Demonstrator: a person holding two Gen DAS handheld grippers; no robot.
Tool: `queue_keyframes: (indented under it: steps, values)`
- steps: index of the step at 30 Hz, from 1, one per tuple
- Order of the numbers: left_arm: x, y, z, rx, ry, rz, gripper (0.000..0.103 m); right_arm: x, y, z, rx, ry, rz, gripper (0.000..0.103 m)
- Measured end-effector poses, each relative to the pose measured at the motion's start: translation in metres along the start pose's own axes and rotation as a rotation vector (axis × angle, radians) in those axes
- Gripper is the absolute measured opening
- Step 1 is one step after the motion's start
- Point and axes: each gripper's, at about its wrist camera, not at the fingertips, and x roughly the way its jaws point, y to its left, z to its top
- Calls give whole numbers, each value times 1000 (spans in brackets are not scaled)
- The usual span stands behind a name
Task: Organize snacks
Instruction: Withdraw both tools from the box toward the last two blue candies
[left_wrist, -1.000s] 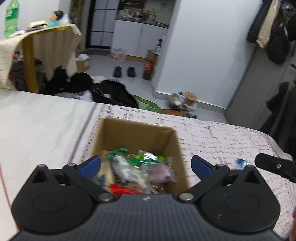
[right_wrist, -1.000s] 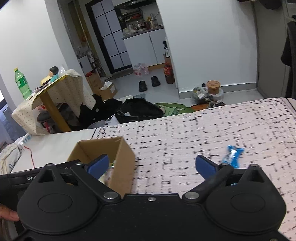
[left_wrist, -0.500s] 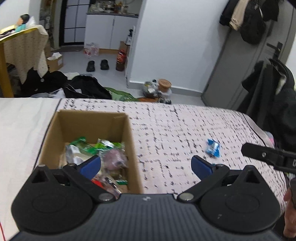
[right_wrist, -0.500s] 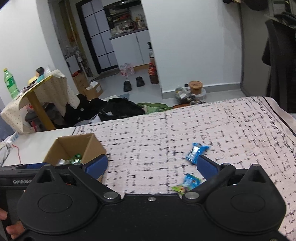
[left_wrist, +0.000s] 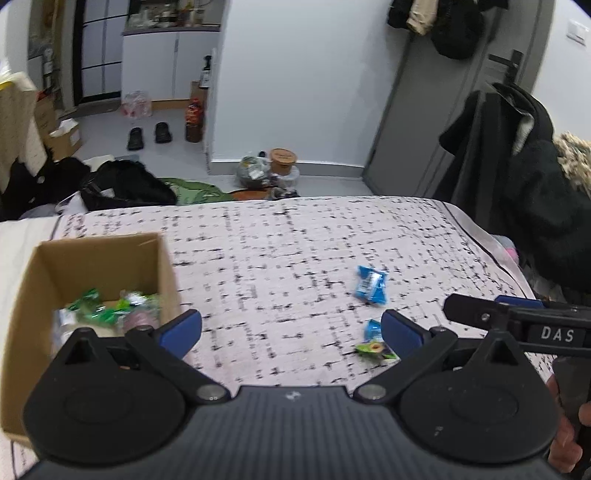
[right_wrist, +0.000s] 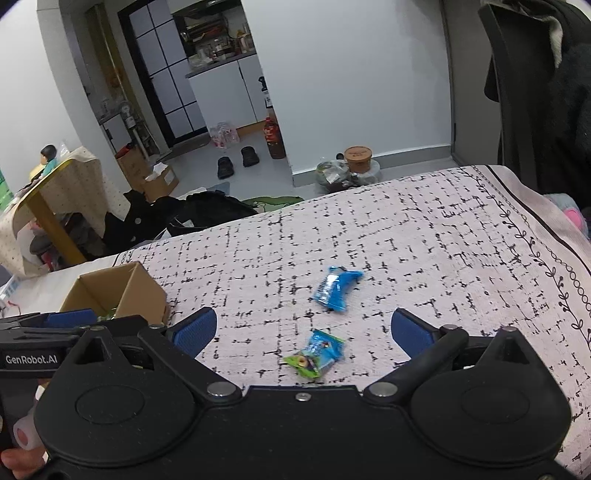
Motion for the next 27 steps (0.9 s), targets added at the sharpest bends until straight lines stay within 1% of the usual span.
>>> queue_keyframes:
  steps: [2, 7, 12, 14, 16, 17, 24, 27]
  values:
    - [6, -7, 0, 9, 8, -10, 103, 0, -6, 1, 4, 6, 2, 93]
    - [23, -23, 0, 22, 38, -43, 101, 3, -26, -1, 40, 27, -2, 85]
    - [39, -35, -1, 45, 73, -72, 101, 7, -43, -4, 54, 58, -4, 83]
    - [48, -42, -2, 65, 94, -81, 99, 9, -48, -4, 56, 70, -8, 83]
    - [59, -49, -3, 75, 121, -93, 94, 12, -55, -5, 66, 80, -9, 83]
    - [65, -52, -4, 78, 134, -103, 93, 13, -58, -5, 73, 84, -8, 82]
    - [99, -70, -13, 79, 206, -131, 75, 22, -77, -9, 105, 121, 11, 72]
    - [112, -73, -14, 81, 231, -132, 71, 28, -82, -11, 118, 140, 20, 68]
